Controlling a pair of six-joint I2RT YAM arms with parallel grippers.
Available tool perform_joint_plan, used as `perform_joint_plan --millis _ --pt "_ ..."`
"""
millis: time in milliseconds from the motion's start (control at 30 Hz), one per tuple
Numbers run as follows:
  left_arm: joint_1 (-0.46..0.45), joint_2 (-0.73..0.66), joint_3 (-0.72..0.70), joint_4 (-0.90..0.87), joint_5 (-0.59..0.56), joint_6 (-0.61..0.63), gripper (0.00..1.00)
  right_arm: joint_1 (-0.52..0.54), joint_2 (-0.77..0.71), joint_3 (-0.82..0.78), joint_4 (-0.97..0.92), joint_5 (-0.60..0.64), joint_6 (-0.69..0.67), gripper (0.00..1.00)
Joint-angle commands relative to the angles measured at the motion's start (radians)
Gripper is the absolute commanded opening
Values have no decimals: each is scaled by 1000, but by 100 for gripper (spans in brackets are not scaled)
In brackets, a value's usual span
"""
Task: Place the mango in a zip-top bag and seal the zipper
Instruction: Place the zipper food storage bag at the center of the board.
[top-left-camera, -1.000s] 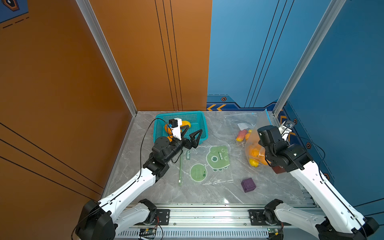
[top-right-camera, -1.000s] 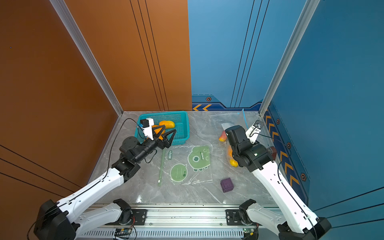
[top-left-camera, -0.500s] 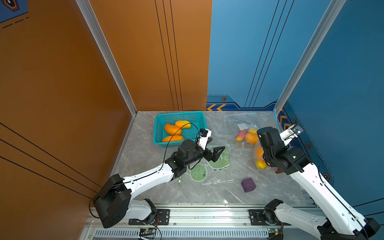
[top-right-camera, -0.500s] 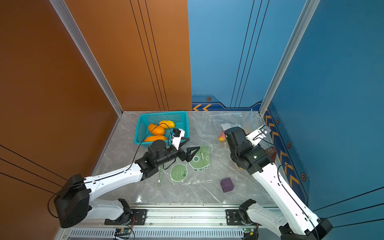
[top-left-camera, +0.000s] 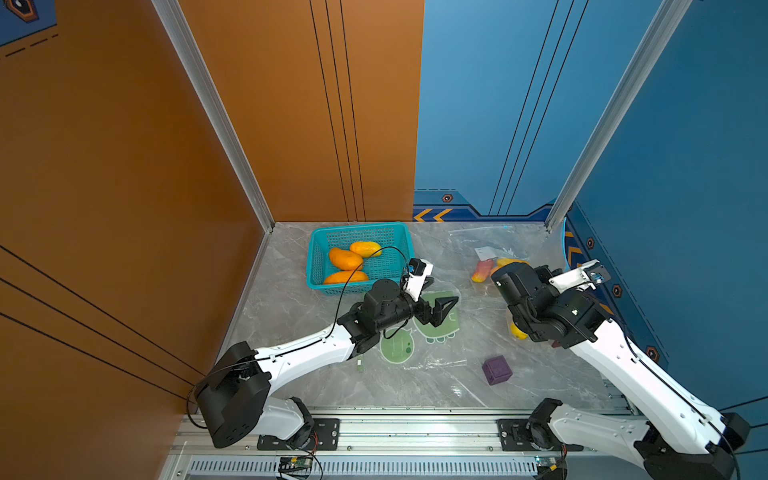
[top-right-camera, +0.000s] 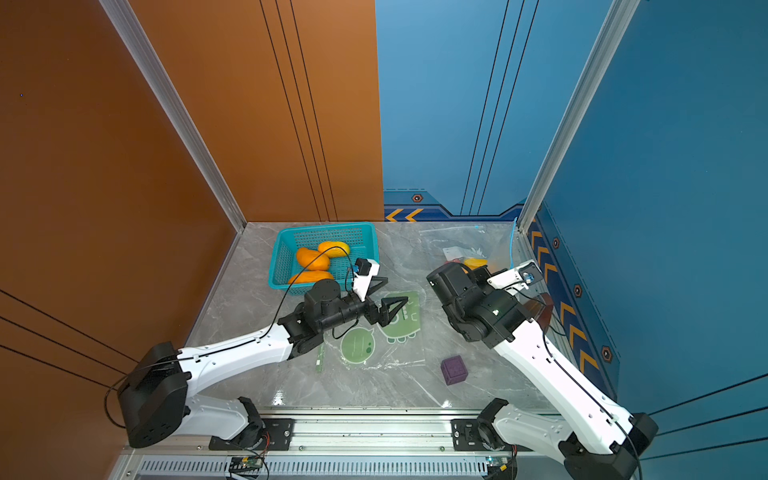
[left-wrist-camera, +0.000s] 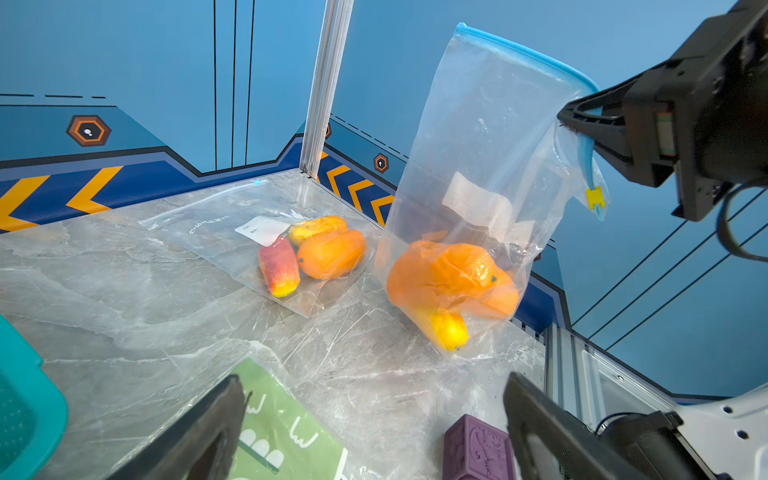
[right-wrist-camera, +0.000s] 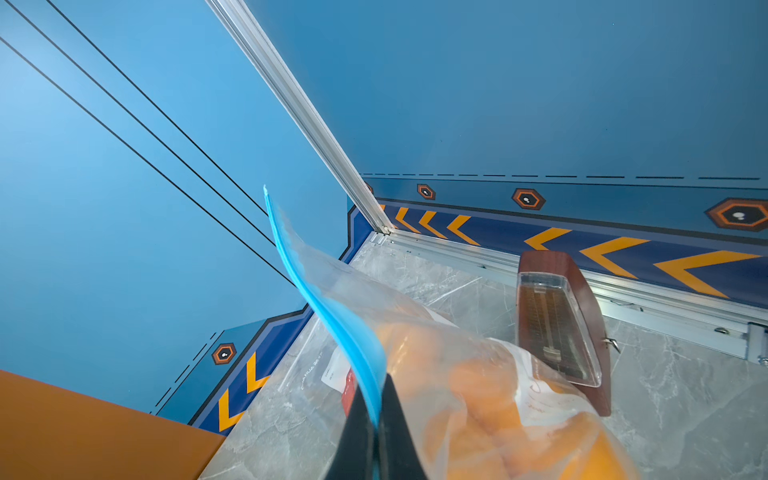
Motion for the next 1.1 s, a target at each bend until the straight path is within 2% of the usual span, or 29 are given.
perform_joint_plan --millis 0,233,300,567,633,733,767,800,867,1067 --pt "32 -29 -1 15 56 -30 98 -5 90 65 -84 82 92 0" --pt "90 -74 -62 15 60 -60 98 -97 272 120 -91 -33 86 1" --pt "96 -78 -72 15 52 -63 98 -118 314 135 -89 -56 80 10" --pt "102 -43 -51 15 41 -69 98 -149 488 225 63 -174 -117 27" --pt "102 -36 -46 15 36 -72 98 -157 536 274 85 -196 -168 26" --pt "103 -31 -45 15 30 -72 98 -180 590 333 124 -236 -232 14" --pt "105 -30 -46 15 28 -73 98 -189 602 346 131 -251 -242 13" --pt "105 -30 -46 15 28 -73 98 -200 614 359 141 -271 -252 17" --pt "109 -34 -49 15 23 -72 98 -212 627 374 156 -292 -267 31" --pt "121 -59 -80 15 -5 -75 98 -220 605 387 205 -355 -362 54"
